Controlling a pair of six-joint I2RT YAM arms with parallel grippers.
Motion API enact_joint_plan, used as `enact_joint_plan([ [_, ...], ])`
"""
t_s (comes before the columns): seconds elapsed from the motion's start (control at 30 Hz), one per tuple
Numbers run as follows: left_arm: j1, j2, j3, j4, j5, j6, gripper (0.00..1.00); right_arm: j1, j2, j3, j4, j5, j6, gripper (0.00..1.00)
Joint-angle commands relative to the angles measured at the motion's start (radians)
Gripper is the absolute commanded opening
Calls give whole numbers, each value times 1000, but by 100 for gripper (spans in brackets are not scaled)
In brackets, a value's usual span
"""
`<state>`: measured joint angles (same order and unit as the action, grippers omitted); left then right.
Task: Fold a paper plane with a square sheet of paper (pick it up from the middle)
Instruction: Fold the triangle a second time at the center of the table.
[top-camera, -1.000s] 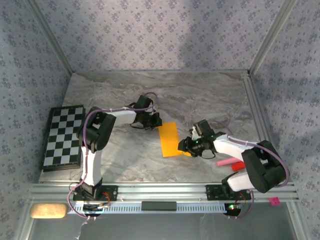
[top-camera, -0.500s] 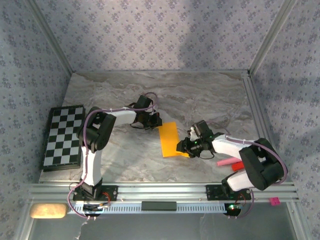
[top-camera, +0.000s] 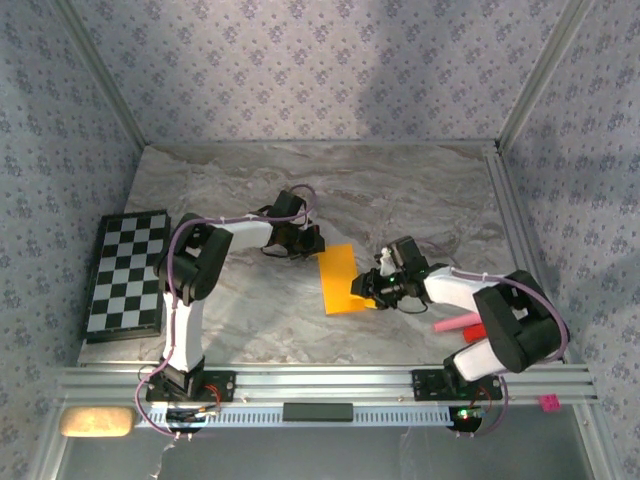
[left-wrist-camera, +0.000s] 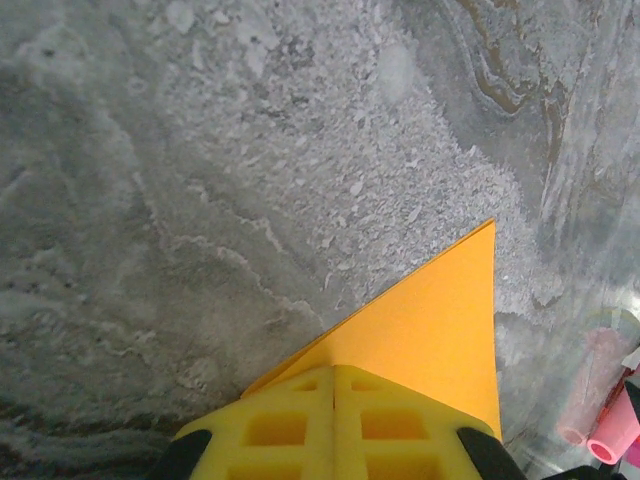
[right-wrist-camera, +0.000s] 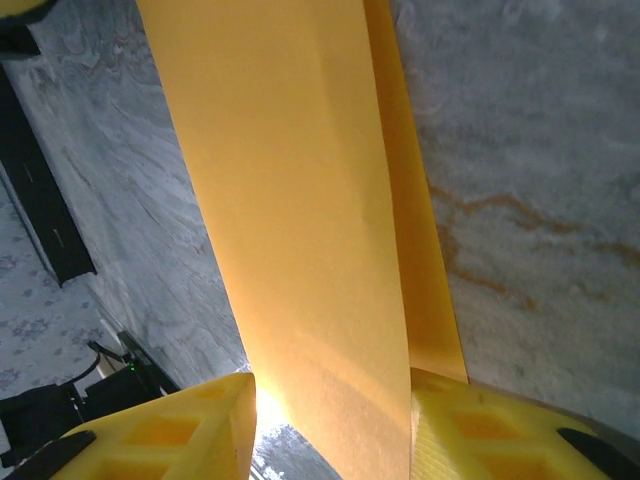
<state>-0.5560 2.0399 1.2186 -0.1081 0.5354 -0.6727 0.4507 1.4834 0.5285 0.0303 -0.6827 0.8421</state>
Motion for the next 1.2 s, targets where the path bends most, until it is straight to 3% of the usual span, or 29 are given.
enact_joint_plan([
  [0.0, 0, 54, 18, -46, 5, 42, 5, -16, 38, 31, 78, -73, 14, 42],
  [0.57, 0, 100, 118, -119, 34, 106, 6, -77, 163, 86, 126, -95, -15, 36],
  [0.87, -1, 108, 146, -142, 28, 122, 8, -104, 204, 77, 180, -113, 3, 22],
  [1.03, 0, 56, 161, -145, 15, 129, 24, -127, 201, 64, 191, -112, 12, 16],
  [1.17, -8, -34, 150, -155, -20, 145, 52, -130, 186, 67, 195, -90, 33, 8],
])
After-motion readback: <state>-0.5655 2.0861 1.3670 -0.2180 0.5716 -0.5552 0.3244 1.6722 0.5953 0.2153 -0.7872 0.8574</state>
